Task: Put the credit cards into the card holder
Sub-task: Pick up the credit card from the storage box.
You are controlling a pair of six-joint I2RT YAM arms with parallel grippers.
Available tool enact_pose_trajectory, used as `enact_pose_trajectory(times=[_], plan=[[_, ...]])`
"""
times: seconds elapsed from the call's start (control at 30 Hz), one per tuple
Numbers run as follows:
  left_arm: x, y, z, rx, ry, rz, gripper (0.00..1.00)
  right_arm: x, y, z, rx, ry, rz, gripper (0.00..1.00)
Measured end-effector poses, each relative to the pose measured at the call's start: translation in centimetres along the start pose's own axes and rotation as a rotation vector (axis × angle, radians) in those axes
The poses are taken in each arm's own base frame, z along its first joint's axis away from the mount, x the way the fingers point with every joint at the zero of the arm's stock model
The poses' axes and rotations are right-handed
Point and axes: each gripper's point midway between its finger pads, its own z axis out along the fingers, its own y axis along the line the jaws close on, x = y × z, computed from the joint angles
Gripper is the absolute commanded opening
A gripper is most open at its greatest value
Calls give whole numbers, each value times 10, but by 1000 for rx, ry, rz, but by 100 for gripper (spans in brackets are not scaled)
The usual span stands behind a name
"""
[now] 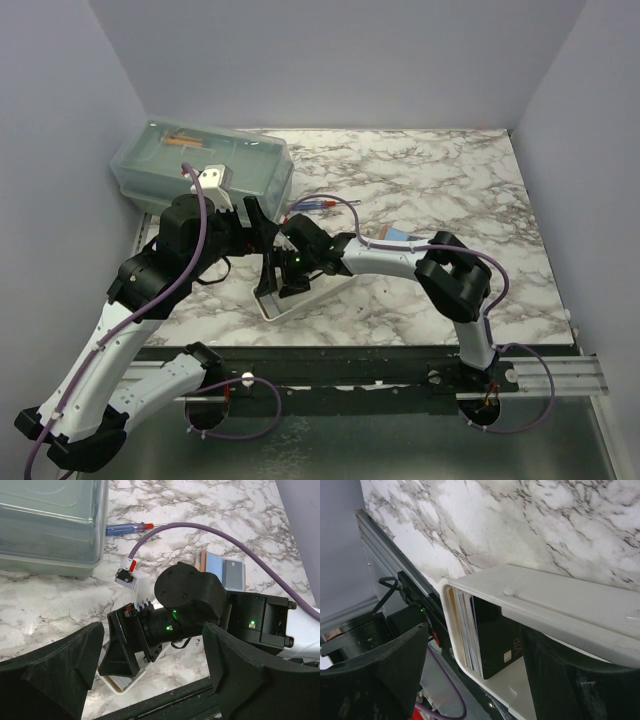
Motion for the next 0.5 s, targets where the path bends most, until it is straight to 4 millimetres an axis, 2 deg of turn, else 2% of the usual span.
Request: enact_pose_trajectory(times=[0.23,0.5], plan=[[0,0,0,1,-1,4,86,0,11,2,-40,21,-4,67],[0,0,-1,3,-3,3,87,0,16,1,-67,27,-8,49]])
